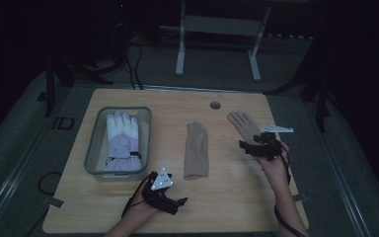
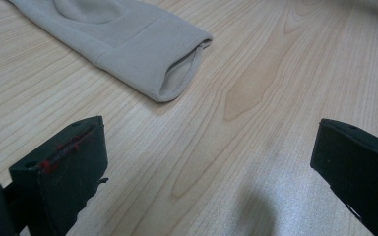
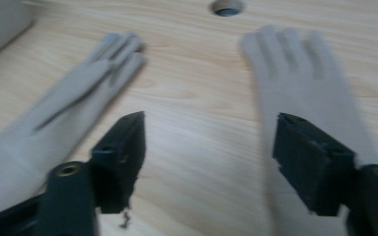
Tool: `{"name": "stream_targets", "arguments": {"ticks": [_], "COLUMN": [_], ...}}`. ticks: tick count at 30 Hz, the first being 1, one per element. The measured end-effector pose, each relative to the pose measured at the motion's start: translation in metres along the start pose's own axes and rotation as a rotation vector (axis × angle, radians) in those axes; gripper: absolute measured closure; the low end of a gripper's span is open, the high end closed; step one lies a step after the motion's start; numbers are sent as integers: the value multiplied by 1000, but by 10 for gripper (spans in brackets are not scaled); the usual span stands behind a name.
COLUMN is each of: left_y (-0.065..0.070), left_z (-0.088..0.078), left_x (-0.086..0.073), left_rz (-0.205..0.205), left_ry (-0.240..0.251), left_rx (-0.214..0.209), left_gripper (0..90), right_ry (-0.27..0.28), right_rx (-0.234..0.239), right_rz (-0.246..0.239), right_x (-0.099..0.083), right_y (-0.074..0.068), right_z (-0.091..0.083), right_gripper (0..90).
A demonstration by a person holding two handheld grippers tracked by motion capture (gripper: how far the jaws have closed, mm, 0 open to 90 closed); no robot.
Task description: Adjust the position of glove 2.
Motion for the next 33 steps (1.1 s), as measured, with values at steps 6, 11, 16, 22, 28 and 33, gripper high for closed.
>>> {"name": "stream_targets", "arguments": {"ticks": [6,11,16,22,28,33], "left_y": [0,0,-1,-1,-2,-2], "left_z": [0,0,-1,-1,-2,-2], "left_x": [0,0,0,0,0,0], "left_rz": [-3,-4,-16,-19,-30,-30], "left_ry": [-4,-4,9,8,17,18], "left_rx": [0,-1,2,5,3,10], "left_gripper": [11,11,11,10,11,10], "right_ry": [-16,-39,-76,-93,-129,-196], "right_rx": [-65,-75,-67,-63,-75,-88], "right_rz": [-27,-20,-36,-56,-78,-79], "right_x": [4,5,3,8,5,-12], "right_y": [31,49,55,63,70,73], "right_z": [-2,6,22,45,66,81], "right_gripper": [425,452,479,491,436,423]}}
Point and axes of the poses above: each handheld gripper's, and its own axes: z roughly forward along the jaws, x roughly out of its top, y roughly to its right, the point moved 2 cm from there along z, roughly forward along the jaws, and after that the axes turned 13 degrees about y, right-handed, at the moved point
